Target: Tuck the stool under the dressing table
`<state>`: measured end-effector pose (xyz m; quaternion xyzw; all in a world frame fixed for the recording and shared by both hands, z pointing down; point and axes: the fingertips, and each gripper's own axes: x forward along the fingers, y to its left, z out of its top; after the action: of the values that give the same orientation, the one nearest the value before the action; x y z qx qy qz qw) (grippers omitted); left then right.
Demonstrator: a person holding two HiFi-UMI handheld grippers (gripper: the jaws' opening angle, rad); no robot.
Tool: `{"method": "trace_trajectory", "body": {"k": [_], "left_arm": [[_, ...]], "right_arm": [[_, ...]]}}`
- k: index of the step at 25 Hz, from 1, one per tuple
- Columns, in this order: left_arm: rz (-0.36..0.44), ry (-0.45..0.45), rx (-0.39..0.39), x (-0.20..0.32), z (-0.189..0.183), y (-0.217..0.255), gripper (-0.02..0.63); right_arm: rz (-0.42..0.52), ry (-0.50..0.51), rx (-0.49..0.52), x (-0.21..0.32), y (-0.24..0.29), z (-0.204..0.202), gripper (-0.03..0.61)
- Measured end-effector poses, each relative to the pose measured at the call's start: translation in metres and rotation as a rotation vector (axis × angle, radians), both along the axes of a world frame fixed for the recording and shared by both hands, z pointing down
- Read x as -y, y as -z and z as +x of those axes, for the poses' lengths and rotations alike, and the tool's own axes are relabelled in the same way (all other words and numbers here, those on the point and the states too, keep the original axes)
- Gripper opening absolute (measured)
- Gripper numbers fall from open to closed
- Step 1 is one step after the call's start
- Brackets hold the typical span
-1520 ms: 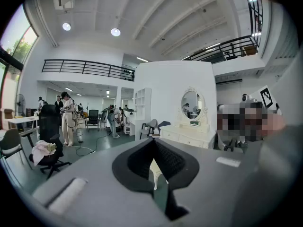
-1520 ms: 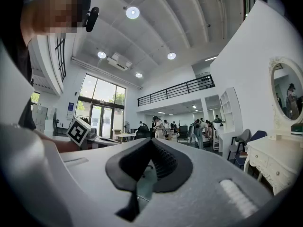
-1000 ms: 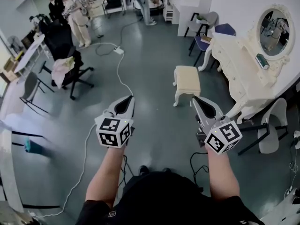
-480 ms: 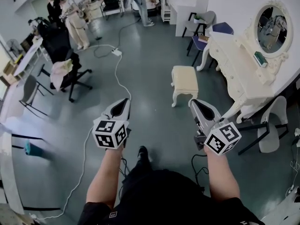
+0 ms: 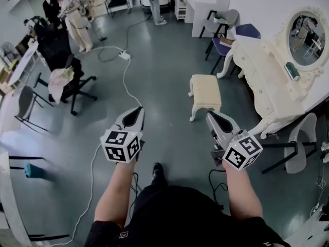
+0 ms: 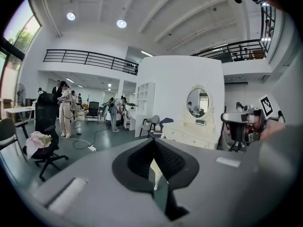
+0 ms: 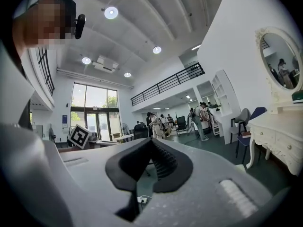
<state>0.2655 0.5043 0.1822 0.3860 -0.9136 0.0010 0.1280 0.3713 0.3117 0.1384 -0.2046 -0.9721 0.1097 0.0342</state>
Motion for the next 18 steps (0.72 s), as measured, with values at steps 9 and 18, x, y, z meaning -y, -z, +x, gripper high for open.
{"method": "trace_trajectory", "body": {"k": [9, 18], "left_arm": [[-0.007, -0.036, 0.017, -0.026, -0.119, 0.003, 0.018], [-0.014, -0.057, -0.013, -0.053, -0.183, -0.011, 0.018]], "right_arm": [[0.021, -0.024, -0.052, -0.03, -0.007, -0.119, 0.005], [0.06, -0.018, -0.093, -0.061, -0.012, -0.185, 0.005]]}}
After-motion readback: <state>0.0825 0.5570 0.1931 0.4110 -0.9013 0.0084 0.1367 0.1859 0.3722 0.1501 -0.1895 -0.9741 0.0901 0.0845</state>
